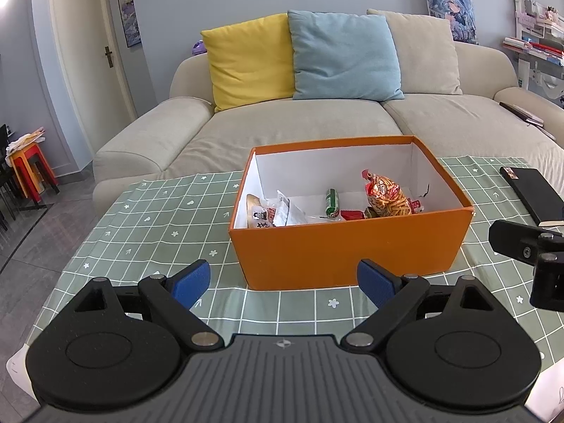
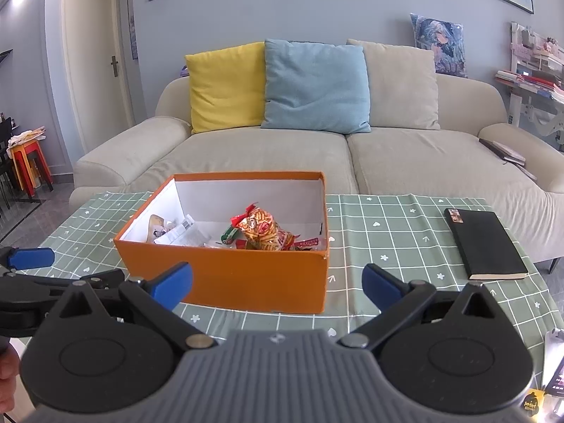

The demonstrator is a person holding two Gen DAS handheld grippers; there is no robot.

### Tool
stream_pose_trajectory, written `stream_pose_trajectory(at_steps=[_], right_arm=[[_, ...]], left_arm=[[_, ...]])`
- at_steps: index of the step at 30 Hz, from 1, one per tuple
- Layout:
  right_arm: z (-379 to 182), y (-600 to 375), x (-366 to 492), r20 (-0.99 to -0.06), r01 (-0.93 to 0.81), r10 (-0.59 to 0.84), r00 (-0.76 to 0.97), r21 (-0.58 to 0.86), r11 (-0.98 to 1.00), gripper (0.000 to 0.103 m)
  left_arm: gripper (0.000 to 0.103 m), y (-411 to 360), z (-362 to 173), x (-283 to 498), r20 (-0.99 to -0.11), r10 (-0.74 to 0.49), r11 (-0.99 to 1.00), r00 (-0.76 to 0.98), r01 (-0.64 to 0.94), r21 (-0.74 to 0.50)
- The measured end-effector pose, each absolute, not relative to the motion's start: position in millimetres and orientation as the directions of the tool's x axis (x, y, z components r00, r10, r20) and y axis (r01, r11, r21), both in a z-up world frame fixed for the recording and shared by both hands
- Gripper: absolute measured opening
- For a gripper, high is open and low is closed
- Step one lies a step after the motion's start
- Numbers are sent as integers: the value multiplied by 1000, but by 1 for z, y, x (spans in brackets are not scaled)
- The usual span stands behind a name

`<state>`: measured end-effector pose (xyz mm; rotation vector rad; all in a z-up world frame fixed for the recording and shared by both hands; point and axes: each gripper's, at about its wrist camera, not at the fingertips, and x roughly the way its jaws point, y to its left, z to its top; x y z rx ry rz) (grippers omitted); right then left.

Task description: Organize snacks

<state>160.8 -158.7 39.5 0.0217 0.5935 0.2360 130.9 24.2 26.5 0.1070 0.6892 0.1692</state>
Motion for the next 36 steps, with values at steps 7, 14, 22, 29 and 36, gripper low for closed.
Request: stream_pose_trajectory(at_steps=[7,14,22,29,36], right_arm=[[39,-158,161,-554,-218,228,801,85,972,99],[39,-157,160,-556,-224,231,799,82,971,99],[38,-156,160,-556,-224,232,798,82,971,99],[37,-156,162,-562,-235,240,792,82,969,99],[37,-158,163,-566,-243,244,788,79,967,99]], left_arm=[[103,25,27,131,-626,192,981,756,-122,153],[103,26,27,130,-621,197,979,759,-121,163],[103,26,27,130,-623,196,979,757,-121,161],[103,25,27,130,-626,194,980,755,-116,164],[103,25,26,129,-622,198,979,758,-116,170]])
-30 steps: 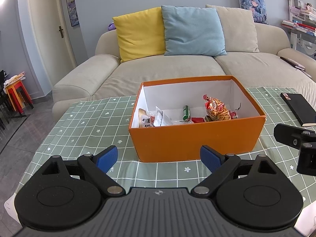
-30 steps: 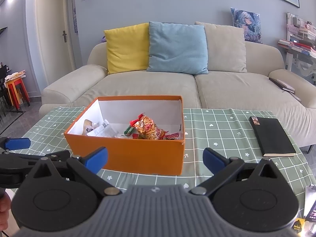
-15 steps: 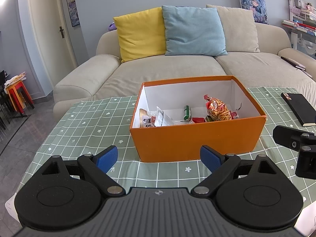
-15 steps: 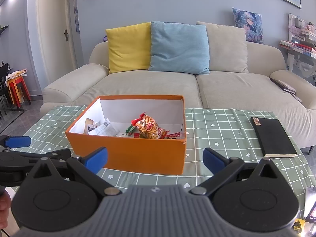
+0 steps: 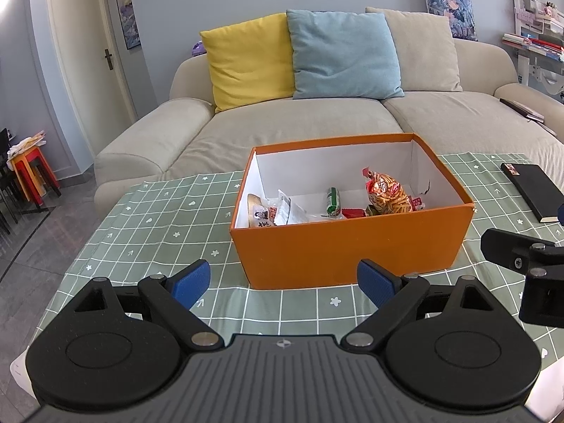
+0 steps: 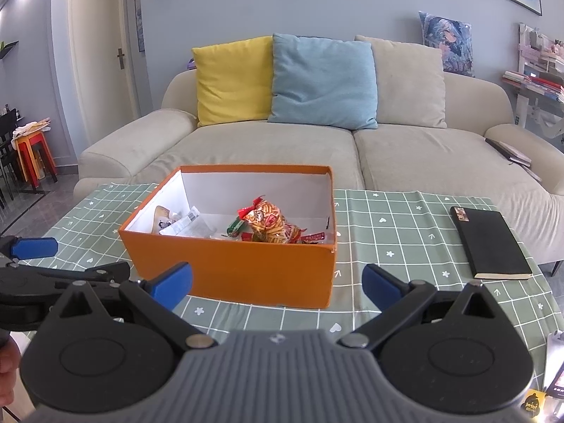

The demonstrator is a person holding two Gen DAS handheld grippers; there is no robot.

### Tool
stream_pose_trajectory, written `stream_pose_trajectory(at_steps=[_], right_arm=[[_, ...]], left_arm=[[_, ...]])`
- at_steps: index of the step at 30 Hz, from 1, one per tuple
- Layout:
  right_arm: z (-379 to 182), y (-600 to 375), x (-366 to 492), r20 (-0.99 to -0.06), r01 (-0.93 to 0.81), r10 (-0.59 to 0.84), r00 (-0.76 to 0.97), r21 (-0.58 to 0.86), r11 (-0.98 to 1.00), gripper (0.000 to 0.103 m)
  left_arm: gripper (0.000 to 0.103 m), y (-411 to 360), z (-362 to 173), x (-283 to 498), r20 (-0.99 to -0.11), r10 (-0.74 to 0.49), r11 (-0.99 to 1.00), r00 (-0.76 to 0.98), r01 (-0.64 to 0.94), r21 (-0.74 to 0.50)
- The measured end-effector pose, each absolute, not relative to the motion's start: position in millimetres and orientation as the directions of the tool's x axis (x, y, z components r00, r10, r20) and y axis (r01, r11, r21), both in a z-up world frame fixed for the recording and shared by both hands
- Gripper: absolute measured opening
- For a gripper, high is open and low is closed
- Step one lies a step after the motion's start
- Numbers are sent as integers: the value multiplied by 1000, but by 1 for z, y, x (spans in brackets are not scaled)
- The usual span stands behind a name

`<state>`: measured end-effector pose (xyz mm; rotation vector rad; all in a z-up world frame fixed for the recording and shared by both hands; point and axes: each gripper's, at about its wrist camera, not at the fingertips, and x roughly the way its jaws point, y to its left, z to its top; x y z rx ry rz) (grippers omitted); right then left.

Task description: Organize snacks

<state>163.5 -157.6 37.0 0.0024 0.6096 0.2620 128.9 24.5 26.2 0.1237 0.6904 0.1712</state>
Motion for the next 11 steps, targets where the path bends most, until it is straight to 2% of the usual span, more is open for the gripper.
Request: stream_pose_trajectory(at_steps=[11], right_arm=[[36,-159,164,-570,-242,245,785,82,967,99]], left_arm=[[103,24,28,128,-624,182,981,760,-100,164]])
